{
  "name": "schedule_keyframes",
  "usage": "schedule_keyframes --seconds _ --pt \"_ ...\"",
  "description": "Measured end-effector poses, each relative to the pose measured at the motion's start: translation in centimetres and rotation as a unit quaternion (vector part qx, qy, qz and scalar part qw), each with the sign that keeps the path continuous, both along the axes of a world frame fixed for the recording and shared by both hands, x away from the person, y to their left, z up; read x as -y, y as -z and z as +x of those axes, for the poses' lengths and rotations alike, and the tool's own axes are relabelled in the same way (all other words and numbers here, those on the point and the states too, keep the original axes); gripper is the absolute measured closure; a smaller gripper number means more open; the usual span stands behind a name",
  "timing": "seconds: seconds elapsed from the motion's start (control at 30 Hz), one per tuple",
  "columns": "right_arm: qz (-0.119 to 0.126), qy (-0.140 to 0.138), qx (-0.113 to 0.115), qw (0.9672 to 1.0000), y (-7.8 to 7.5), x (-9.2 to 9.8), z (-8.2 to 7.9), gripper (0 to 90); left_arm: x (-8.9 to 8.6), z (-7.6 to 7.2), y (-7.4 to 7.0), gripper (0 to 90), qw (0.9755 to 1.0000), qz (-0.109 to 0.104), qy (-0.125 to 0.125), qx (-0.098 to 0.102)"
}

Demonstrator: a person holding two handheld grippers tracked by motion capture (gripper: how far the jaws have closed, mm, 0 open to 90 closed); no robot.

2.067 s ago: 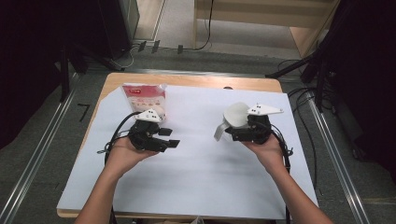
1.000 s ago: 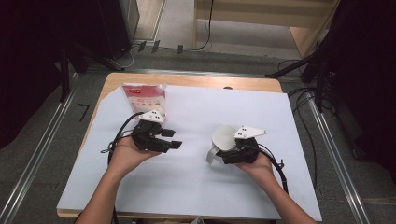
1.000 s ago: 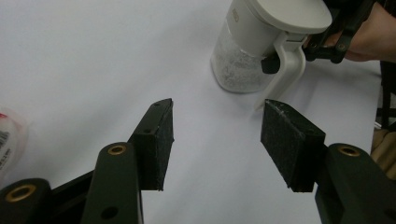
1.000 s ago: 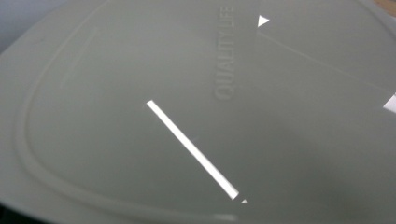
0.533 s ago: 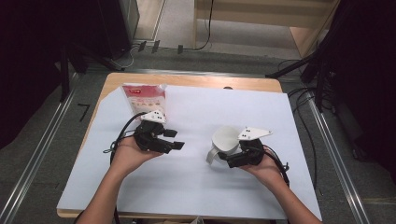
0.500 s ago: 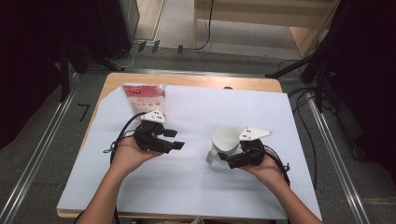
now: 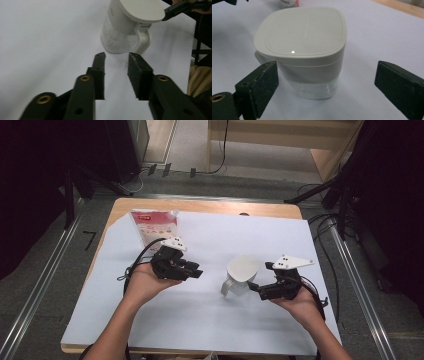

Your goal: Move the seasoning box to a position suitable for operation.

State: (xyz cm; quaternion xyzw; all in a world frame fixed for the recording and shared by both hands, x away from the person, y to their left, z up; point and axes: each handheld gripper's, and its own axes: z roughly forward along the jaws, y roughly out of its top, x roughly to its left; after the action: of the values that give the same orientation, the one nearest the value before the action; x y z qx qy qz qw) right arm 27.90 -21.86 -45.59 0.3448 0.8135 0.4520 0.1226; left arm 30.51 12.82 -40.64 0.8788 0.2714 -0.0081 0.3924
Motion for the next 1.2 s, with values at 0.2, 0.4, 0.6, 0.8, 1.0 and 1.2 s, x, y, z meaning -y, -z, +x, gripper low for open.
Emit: schedule_keyframes --seconds 0.2,0.4,0.6,0.8,1.0,1.2 --pt "0.001 -0.003 -0.015 0.9999 -0.9 1.0 -0.6 27.9 1.0 1.1 -0.4 89.3 0.9998 0.003 0.018 0.002" --pt "0.018 0.001 -0.006 0.9998 -1.5 1.7 -0.9 53.1 2.7 1.8 0.3 90.0 0.9991 0.003 0.043 -0.006" --pt "0.015 0.03 -0.015 0.9993 -1.4 2.2 -1.1 79.4 3.7 1.8 1.6 90.0 0.9983 0.005 0.058 -0.008" --pt "-0.001 0.011 -0.024 0.9996 -0.9 1.0 -1.3 90.0 4.2 2.1 2.8 90.0 0.9982 -0.013 0.056 -0.017" --pt "0.017 0.014 -0.031 0.9993 -0.3 1.0 -0.9 90.0 5.4 1.6 2.8 90.0 0.9974 0.003 0.071 -0.011" --pt "0.031 0.018 -0.04 0.9986 -0.2 1.3 -0.7 90.0 6.5 1.3 3.2 90.0 0.9959 0.011 0.089 -0.01"
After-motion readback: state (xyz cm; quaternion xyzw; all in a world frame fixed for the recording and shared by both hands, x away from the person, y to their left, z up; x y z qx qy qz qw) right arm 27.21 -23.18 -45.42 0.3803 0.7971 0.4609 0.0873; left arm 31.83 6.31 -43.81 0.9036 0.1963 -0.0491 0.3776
